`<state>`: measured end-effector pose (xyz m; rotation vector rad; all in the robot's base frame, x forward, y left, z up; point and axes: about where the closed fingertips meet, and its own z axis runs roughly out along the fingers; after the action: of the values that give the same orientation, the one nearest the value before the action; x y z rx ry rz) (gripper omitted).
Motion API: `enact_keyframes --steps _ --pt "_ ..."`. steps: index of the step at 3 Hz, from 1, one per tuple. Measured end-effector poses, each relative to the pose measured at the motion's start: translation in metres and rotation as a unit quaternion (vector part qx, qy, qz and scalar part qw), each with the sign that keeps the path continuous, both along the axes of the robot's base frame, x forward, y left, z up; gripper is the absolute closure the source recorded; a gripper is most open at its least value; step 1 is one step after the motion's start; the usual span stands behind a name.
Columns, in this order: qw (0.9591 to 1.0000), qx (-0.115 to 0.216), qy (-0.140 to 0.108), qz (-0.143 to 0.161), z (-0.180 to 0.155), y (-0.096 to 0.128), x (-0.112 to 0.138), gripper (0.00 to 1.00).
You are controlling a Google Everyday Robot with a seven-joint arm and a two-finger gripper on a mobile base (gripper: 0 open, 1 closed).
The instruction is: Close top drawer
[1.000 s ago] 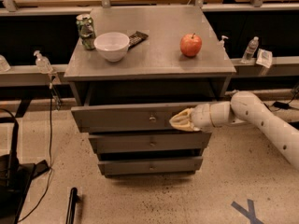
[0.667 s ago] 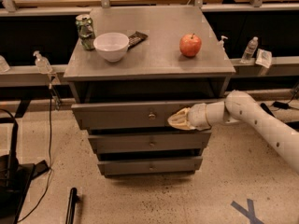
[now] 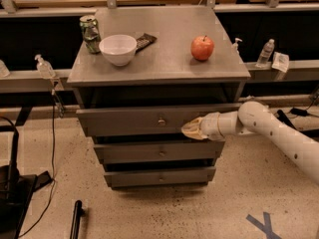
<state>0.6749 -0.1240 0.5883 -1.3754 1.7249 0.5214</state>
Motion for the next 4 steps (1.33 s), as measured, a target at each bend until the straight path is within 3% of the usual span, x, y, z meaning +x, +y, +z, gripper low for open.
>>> enact_keyframes --steps 2,4 --pt "0.9985 0.002 0.006 -0.054 -0.005 -0.013 0.001 1.0" --pt "0.9942 0.042 -0.013 -0.098 0.02 -0.021 0.036 1.0"
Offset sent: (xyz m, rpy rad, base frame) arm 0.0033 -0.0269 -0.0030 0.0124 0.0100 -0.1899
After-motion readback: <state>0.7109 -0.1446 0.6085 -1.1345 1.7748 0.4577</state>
